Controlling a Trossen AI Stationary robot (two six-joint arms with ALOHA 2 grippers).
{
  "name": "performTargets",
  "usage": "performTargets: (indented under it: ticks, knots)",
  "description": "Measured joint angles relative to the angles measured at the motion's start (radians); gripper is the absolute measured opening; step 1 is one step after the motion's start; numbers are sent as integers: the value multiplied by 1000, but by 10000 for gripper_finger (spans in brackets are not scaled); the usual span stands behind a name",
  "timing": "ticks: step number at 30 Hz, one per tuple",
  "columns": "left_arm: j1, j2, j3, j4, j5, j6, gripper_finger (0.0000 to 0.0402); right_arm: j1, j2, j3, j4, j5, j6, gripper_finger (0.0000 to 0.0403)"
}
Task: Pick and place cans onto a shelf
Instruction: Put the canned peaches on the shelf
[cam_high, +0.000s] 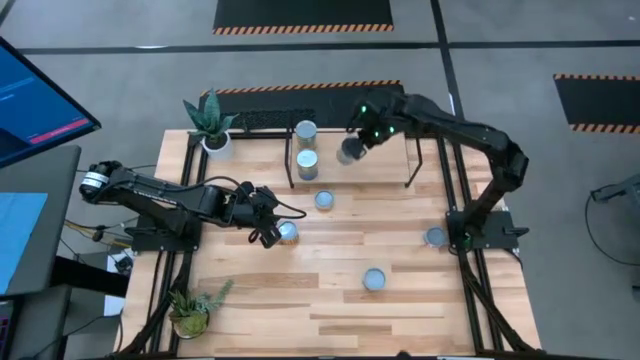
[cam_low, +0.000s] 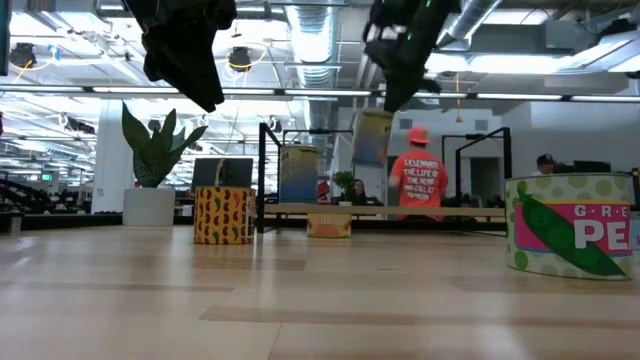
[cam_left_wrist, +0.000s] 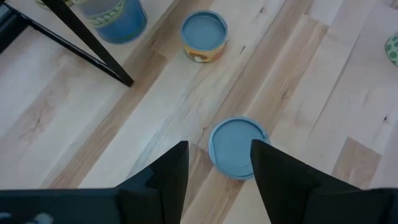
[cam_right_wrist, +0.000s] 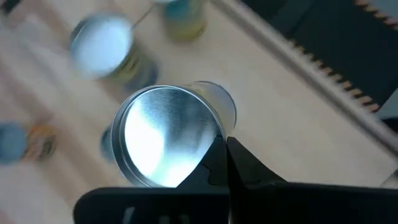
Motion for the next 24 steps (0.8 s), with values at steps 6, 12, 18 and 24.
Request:
performTargets:
  ticks: [6,12,18,24]
  knots:
    - [0,0,0,0,-4,1,163,-104,85,6,57,-87,-46,1]
    - [0,0,0,-2,-5,2,163,-133,217,114,30,-113,-93,0]
    - [0,0,0,-1,-5,1,163,-133,321,290,-37,-120,-125,0]
    - [0,0,0,-1,-5,0,163,-129,396,397,-107,-139,-134,7]
